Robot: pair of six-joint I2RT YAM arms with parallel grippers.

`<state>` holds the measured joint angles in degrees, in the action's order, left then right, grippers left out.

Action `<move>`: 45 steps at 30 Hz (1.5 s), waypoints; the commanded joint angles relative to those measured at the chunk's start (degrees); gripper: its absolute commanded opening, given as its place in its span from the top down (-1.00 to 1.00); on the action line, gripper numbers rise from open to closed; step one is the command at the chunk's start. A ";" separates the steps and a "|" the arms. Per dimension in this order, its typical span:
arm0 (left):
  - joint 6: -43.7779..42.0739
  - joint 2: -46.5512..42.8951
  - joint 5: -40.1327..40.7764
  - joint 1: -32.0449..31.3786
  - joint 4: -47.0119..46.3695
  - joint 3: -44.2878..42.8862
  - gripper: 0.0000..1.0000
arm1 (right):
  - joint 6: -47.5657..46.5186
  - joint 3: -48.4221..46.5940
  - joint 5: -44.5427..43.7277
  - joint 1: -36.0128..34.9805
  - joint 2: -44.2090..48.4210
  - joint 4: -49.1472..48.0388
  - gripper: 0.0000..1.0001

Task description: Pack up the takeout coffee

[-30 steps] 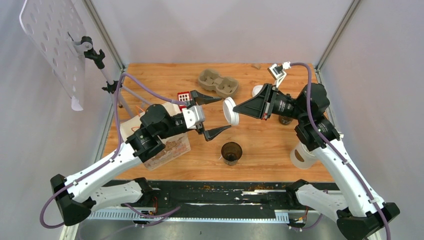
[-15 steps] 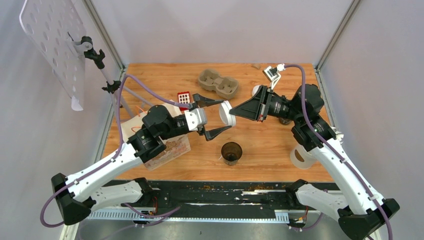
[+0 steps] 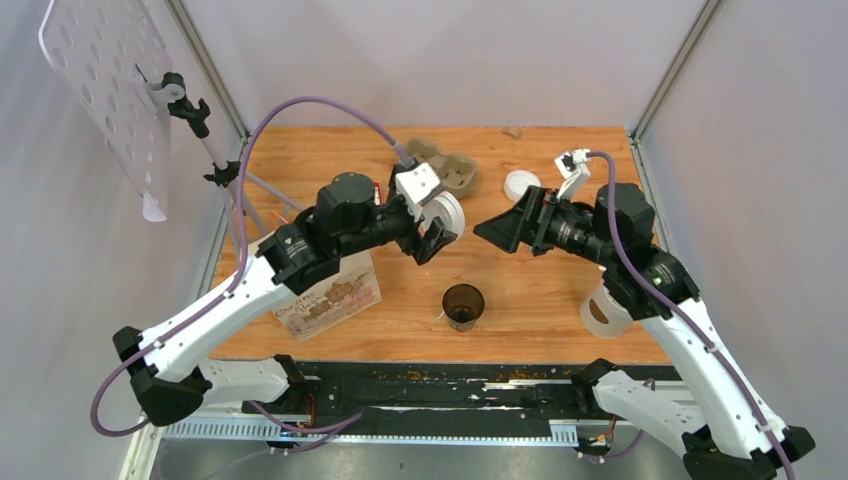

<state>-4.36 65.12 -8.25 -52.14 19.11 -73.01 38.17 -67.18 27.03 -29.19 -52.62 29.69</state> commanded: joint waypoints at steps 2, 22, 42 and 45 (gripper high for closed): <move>10.57 8.50 6.49 -1.79 21.88 -8.19 -0.68 | -8.72 -2.17 -16.94 -0.18 6.48 10.98 -0.99; 20.18 37.16 9.77 -10.31 40.21 -26.47 -0.70 | -14.72 -5.56 -38.26 -0.20 18.87 18.24 -1.00; 20.02 41.90 6.79 -10.97 37.93 -24.03 -0.82 | -15.76 -4.48 -37.96 -0.22 19.45 17.35 -1.00; 19.63 41.92 6.92 -10.99 37.67 -24.02 -0.86 | -15.86 -4.31 -36.91 -0.23 19.02 17.40 -1.00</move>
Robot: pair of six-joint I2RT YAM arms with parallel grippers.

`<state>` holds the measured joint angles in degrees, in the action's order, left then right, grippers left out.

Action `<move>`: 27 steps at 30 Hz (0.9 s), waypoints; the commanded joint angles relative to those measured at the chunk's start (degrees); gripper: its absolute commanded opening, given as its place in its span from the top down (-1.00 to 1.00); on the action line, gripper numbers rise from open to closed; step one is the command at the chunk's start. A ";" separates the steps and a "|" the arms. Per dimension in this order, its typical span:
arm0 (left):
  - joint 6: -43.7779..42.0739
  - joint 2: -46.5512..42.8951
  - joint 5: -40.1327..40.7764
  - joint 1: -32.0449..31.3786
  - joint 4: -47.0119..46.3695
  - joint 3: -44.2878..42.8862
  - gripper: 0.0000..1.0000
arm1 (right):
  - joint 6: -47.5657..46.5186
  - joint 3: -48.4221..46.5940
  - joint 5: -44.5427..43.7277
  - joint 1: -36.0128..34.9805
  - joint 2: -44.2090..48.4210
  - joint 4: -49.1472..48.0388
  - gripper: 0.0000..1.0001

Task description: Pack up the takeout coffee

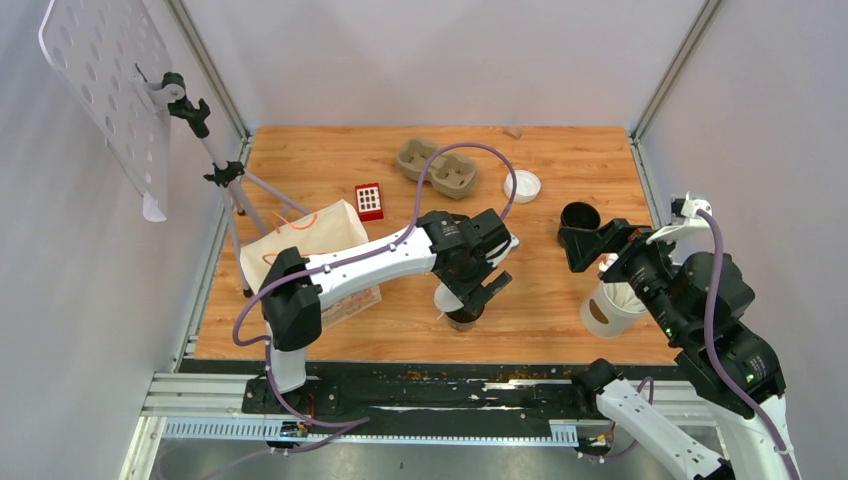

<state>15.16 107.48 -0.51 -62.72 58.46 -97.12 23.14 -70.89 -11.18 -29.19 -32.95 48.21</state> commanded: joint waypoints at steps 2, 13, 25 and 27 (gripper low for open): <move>-0.04 -0.27 -0.98 -0.41 -1.68 0.21 -0.88 | -0.66 -0.55 1.95 -0.18 -0.95 -1.01 -1.00; -0.37 -4.36 4.54 -0.39 -1.07 -1.11 -0.88 | 0.82 1.21 4.89 -0.24 -1.27 -1.53 -1.00; -6.78 -6.55 18.11 6.80 -2.16 4.20 -0.57 | 1.57 3.70 12.39 -0.20 -3.10 -2.88 -0.91; -8.54 -5.58 16.26 8.13 -4.56 5.21 -0.49 | 1.22 3.21 12.54 -0.15 -3.16 -2.98 -0.89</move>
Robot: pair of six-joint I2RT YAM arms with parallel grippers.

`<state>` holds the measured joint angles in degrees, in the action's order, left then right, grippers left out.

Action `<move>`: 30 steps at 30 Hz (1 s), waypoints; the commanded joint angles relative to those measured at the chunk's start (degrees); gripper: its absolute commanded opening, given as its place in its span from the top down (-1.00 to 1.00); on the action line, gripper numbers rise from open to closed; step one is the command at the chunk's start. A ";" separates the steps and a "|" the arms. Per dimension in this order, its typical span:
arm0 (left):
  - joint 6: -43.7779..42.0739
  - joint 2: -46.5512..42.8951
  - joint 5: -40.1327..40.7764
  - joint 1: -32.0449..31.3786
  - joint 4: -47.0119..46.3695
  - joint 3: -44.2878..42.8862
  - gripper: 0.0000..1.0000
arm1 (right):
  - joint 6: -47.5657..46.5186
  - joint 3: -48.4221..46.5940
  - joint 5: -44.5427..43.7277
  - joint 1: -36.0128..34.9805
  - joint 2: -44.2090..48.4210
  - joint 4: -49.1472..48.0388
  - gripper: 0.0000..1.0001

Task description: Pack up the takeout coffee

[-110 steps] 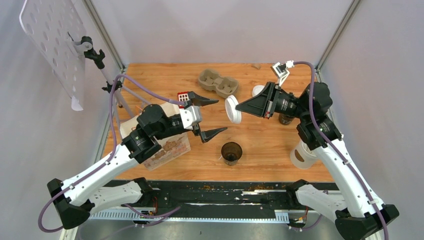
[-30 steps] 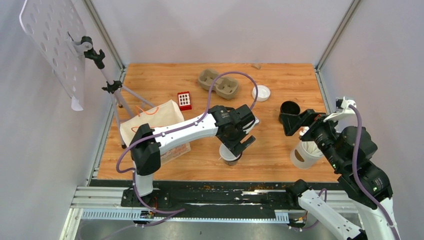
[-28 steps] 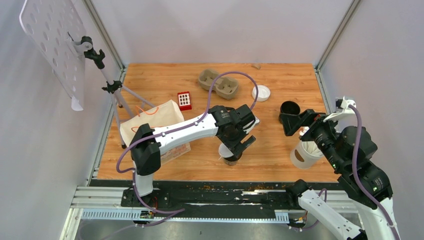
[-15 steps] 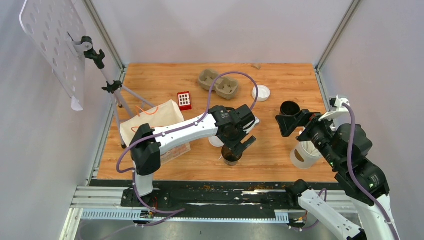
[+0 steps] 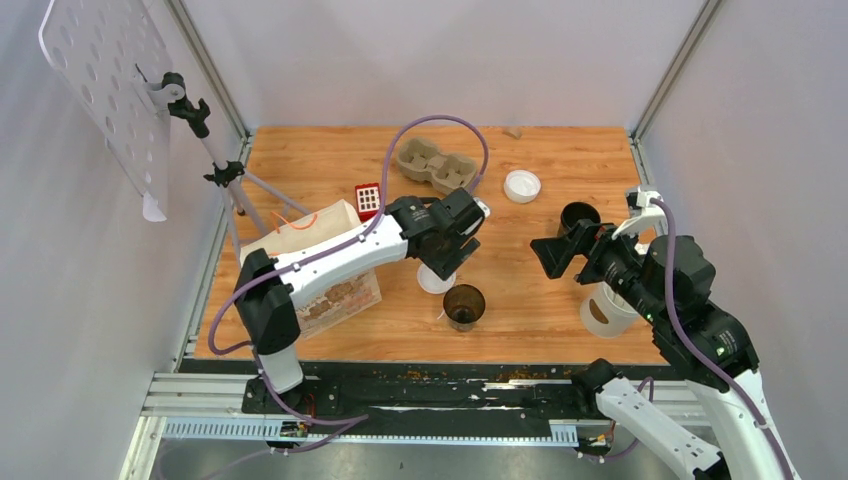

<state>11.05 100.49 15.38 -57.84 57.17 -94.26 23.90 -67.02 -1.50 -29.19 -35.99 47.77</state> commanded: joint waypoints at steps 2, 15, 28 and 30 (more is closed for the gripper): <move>-5.01 3.15 -1.49 3.98 -5.03 1.61 -0.40 | 0.12 -0.94 2.67 -0.24 -0.13 -2.58 -0.89; 1.96 17.90 -7.90 4.15 -13.48 -4.92 -0.20 | -1.50 -1.88 2.32 -0.25 0.36 -2.36 -0.87; 4.39 19.36 -10.48 4.14 -20.15 1.91 0.27 | -1.77 -1.22 1.98 -0.19 1.53 -2.50 -0.86; 4.69 19.50 -11.07 4.14 -20.54 2.52 0.30 | -1.78 -1.27 1.92 -0.25 1.67 -2.52 -0.86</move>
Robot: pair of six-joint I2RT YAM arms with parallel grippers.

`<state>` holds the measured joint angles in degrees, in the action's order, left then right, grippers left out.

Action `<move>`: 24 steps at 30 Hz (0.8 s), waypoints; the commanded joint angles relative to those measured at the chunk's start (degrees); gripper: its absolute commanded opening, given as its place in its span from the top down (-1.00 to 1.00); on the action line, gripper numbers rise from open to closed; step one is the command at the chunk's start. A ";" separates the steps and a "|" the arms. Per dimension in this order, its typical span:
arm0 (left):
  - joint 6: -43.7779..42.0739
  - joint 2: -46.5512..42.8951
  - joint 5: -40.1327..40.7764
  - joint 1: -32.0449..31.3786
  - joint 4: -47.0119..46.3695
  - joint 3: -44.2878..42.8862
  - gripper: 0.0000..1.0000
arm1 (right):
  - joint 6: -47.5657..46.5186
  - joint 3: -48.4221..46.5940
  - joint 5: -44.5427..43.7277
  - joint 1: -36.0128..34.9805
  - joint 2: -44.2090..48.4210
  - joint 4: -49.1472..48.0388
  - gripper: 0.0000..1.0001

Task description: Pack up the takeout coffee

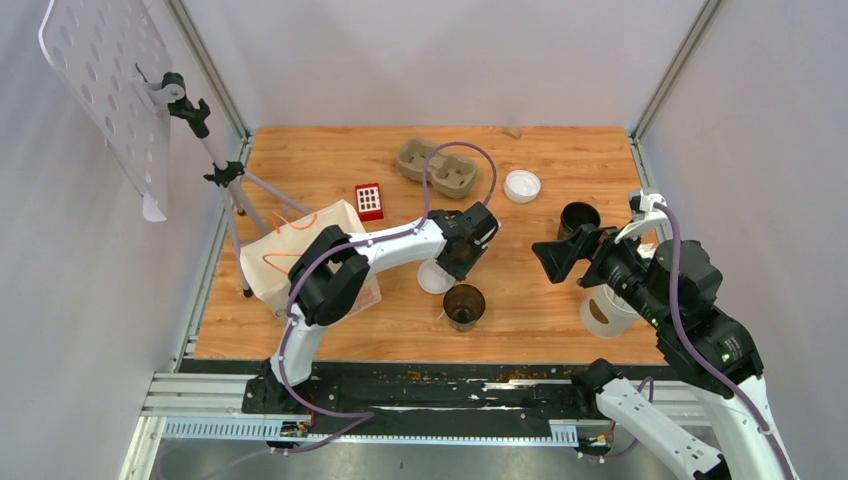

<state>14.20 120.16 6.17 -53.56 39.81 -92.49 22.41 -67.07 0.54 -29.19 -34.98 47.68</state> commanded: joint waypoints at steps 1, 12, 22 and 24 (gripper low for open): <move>1.73 -0.11 -2.09 -0.14 -3.60 1.16 0.33 | -0.35 -1.22 -0.18 -0.18 0.79 -2.42 -0.86; 1.14 -5.81 -1.69 -0.14 2.30 -3.92 1.00 | -0.19 1.16 0.99 -0.19 1.19 -4.15 -0.86; 2.89 -15.07 -9.26 2.90 5.14 -8.05 1.00 | -0.65 7.88 7.20 -0.27 -0.19 -11.97 -0.87; 4.92 -17.73 -12.63 4.25 3.82 -7.39 1.00 | -0.79 9.48 8.75 -0.21 0.54 -15.45 -0.88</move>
<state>15.86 108.77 0.12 -51.88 45.04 -98.83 22.33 -59.16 5.28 -29.19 -35.09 40.36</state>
